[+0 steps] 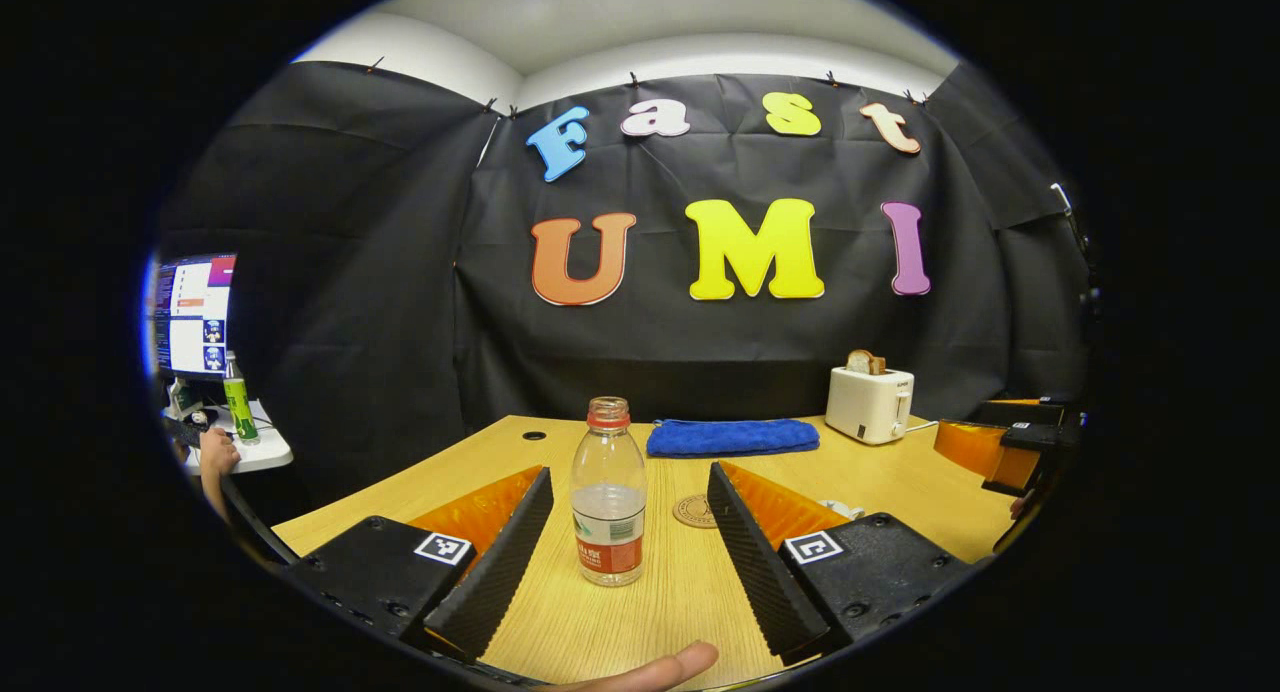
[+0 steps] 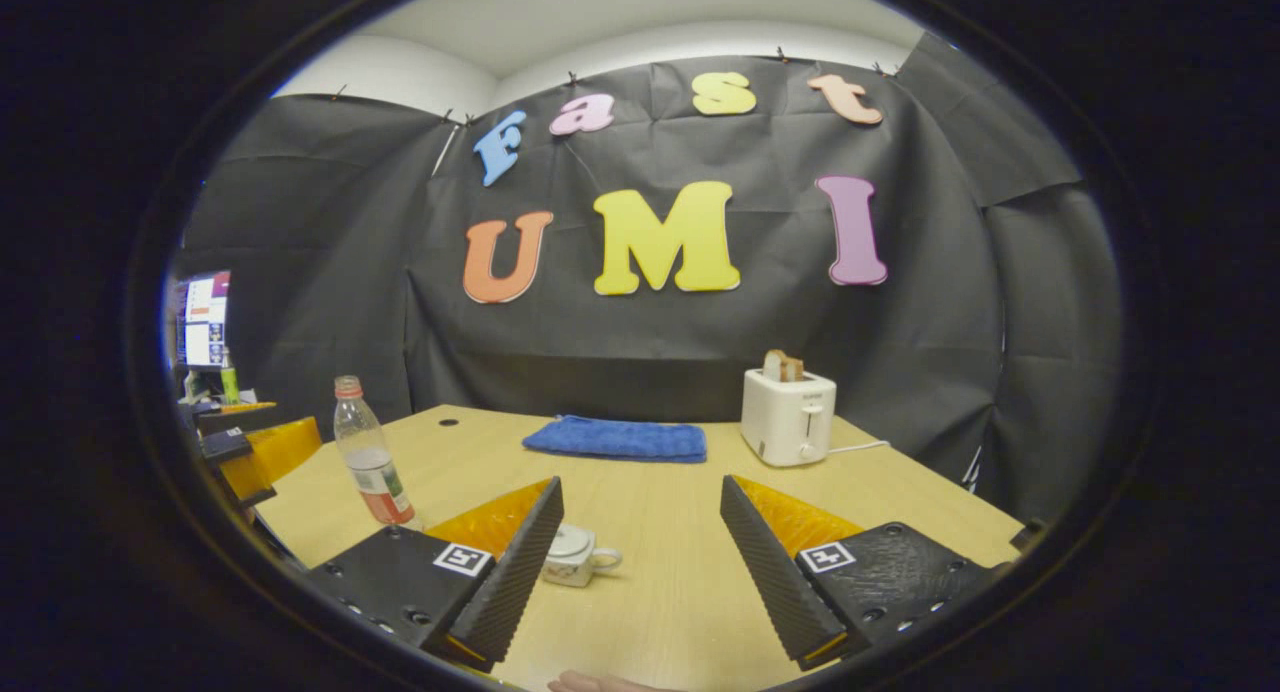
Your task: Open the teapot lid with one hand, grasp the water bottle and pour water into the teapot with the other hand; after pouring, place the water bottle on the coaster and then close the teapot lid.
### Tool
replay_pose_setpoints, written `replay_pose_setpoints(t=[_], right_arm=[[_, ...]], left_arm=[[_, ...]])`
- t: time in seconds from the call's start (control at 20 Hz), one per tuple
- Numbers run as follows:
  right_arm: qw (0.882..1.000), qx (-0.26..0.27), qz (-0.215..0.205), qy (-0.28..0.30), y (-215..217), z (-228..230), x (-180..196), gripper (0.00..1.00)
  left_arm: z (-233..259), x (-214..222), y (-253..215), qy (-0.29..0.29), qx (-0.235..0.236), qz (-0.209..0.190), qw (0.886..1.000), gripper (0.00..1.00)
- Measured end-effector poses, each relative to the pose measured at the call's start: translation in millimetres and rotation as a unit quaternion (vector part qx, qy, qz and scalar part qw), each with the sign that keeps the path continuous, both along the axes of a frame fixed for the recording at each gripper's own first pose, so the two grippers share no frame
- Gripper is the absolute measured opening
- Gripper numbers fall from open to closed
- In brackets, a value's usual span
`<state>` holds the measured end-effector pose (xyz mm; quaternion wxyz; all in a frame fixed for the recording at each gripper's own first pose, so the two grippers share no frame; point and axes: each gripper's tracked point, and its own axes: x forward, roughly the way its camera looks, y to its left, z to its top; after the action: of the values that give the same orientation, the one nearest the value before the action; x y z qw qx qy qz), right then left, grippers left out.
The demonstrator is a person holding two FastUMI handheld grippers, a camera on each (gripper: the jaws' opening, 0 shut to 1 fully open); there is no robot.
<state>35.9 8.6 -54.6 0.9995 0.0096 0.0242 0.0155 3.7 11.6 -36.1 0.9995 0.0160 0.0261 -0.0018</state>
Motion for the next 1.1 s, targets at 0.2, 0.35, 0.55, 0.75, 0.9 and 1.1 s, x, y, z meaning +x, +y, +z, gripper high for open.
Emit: replay_pose_setpoints(t=[0.2,0.35,0.55,0.75,0.9,1.1], right_arm=[[1.000,0.004,0.005,0.021,11,-26,33,0.95],[0.998,0.015,0.017,0.050,33,-50,59,0.93],[0.997,0.013,0.034,0.070,61,-70,81,0.91],[0.996,0.001,0.029,0.082,71,-85,99,0.89],[0.996,0.000,0.033,0.087,76,-90,104,0.76],[0.995,-0.001,0.043,0.089,79,-92,106,0.63]], left_arm=[[-12,6,1,0.006,0.005,-0.003,1.000,0.98],[-15,10,5,-0.002,0.009,-0.001,1.000,0.98],[-22,13,8,-0.005,0.015,-0.003,1.000,0.98],[-32,17,17,0.005,0.022,0.006,1.000,0.98],[-40,19,23,0.014,0.016,0.011,1.000,0.98],[-53,23,27,0.024,0.008,0.014,1.000,0.98]])
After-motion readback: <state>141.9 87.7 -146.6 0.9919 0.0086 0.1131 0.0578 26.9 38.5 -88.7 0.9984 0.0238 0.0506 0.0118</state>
